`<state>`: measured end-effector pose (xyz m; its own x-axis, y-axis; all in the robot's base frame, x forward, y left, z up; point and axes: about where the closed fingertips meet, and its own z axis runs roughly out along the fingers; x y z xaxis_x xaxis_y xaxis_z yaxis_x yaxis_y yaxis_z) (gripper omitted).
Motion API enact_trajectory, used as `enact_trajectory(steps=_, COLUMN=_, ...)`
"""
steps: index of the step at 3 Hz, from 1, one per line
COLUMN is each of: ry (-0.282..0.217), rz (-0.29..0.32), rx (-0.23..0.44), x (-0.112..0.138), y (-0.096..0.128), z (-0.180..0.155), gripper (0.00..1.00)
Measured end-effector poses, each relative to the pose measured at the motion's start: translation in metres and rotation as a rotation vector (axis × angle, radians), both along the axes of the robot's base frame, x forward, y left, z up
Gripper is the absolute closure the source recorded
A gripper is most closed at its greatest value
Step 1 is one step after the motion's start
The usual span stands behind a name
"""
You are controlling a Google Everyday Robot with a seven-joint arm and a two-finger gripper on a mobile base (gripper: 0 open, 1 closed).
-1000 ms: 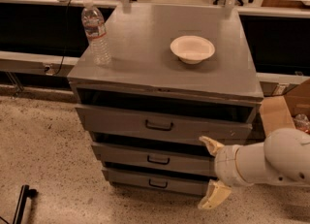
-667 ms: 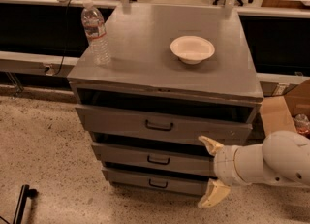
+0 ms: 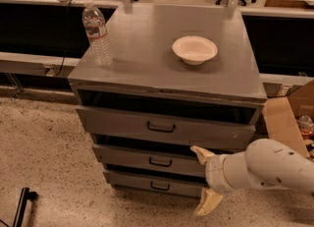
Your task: Open middle drawer
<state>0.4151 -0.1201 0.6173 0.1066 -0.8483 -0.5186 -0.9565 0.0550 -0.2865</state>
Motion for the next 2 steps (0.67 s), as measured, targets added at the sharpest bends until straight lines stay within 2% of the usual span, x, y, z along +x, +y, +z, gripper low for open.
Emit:
enact_trajectory(steps=1, ry=-0.006, rz=0.02, rx=-0.012, x=0.006, y=0.005, z=-0.061, gripper=0.0)
enact_trajectory(steps=2, ry=-0.005, rz=0.007, rx=-0.017, x=0.022, y=0.004, z=-0.115, gripper=0.0)
